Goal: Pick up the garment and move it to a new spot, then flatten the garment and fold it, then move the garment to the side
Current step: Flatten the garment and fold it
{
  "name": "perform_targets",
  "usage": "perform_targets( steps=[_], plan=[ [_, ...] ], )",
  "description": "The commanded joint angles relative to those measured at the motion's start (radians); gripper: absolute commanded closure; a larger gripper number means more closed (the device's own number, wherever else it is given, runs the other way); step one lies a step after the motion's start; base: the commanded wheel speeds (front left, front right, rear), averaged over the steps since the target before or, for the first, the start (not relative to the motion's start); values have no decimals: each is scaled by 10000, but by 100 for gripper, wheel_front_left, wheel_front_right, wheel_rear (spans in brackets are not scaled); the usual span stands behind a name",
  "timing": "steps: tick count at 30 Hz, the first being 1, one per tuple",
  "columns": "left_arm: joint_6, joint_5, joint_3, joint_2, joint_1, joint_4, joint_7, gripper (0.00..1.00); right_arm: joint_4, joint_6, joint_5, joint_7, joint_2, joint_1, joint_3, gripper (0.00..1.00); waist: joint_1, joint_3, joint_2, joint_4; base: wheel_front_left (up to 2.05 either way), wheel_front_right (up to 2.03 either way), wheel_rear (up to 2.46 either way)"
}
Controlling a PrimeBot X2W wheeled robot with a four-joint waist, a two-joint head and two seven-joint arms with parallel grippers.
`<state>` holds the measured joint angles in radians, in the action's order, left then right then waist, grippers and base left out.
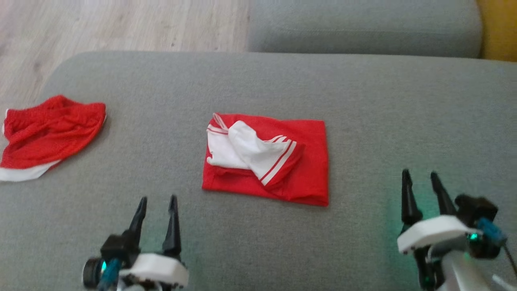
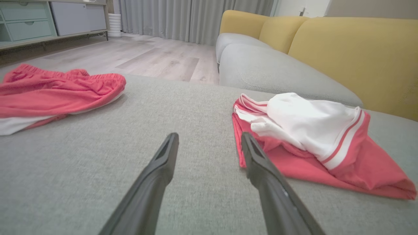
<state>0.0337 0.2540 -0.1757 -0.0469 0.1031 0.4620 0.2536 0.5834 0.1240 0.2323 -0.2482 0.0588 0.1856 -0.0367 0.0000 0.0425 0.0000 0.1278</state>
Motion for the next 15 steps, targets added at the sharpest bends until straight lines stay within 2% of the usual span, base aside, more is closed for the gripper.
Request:
perform_targets(
  steps=[1, 14, 15],
  plan=[
    [-98, -64, 453, -33, -99, -310, 82, 0, -326, 67, 4, -135, -80, 57, 326, 0, 0, -232, 0, -193, 0, 0, 0],
    [-112, -12, 500, -33, -475, -428, 82, 0, -305, 67, 353, -135, -84, -313, 781, 0, 0, -400, 0, -106, 0, 0, 0],
    [-94, 4, 464, -33, -460, -439, 82, 0, -270, 67, 391, -135, -84, -278, 855, 51, 0, -359, 0, -58, 0, 0, 0]
  ],
)
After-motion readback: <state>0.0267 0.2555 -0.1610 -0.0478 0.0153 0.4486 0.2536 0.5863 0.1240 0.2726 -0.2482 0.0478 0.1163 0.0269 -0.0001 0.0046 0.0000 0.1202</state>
